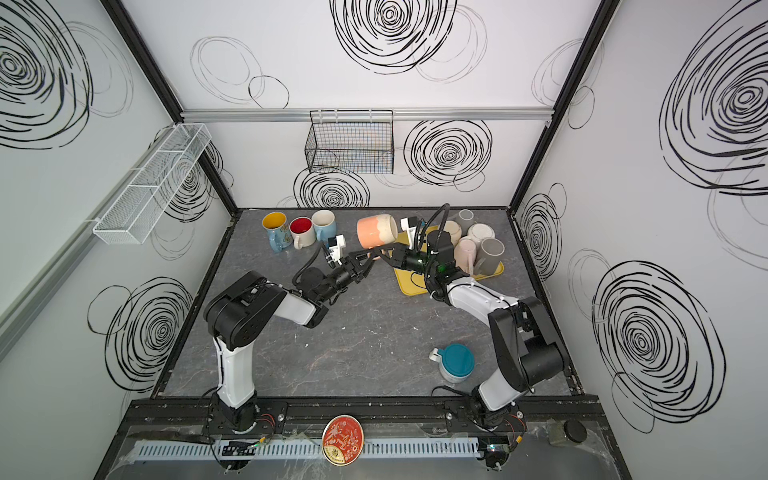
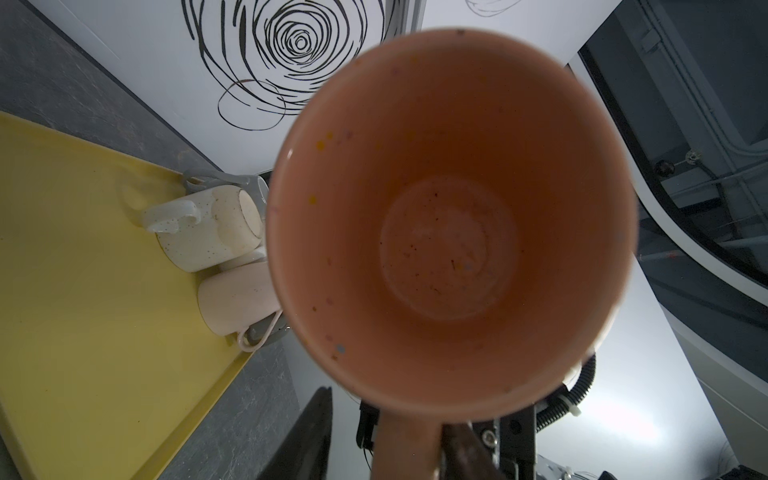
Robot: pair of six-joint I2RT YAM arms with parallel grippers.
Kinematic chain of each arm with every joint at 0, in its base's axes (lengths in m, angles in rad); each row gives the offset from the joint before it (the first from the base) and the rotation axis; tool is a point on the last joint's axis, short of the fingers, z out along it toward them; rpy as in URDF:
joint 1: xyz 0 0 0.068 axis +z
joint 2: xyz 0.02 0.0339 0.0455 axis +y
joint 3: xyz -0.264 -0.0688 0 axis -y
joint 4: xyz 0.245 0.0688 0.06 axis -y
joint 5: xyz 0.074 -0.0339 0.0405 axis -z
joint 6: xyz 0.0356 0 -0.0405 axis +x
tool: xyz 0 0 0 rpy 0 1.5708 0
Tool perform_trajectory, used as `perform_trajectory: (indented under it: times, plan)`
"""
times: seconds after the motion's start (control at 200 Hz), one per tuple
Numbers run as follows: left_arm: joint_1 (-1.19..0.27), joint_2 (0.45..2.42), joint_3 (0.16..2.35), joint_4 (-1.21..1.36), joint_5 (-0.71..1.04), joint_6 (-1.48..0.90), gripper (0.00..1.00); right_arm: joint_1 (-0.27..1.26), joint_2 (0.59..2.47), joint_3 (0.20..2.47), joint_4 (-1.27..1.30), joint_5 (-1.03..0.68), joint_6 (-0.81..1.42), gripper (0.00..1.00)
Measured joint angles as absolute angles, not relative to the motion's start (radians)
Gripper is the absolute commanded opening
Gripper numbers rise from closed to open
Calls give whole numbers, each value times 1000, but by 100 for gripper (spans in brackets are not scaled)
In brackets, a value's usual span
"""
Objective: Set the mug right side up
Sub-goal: 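Tilt the mug toward the left gripper while the left gripper grasps its handle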
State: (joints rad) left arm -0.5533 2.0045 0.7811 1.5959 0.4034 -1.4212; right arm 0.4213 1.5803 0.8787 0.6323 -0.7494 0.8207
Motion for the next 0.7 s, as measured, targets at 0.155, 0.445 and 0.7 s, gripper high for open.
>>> perform_trajectory:
  times: [0.155, 0.445, 0.7]
  plan:
    - [-547, 2004, 786, 1602, 407, -1433, 22, 423, 1600, 888, 641, -749, 831, 0]
    - [-523, 1971, 792, 1574, 457, -1431, 0, 424, 1606, 890, 678, -756, 845, 10]
    - [-487, 1901, 784, 1520, 525, -1406, 0, 429, 1592, 890, 722, -762, 836, 30]
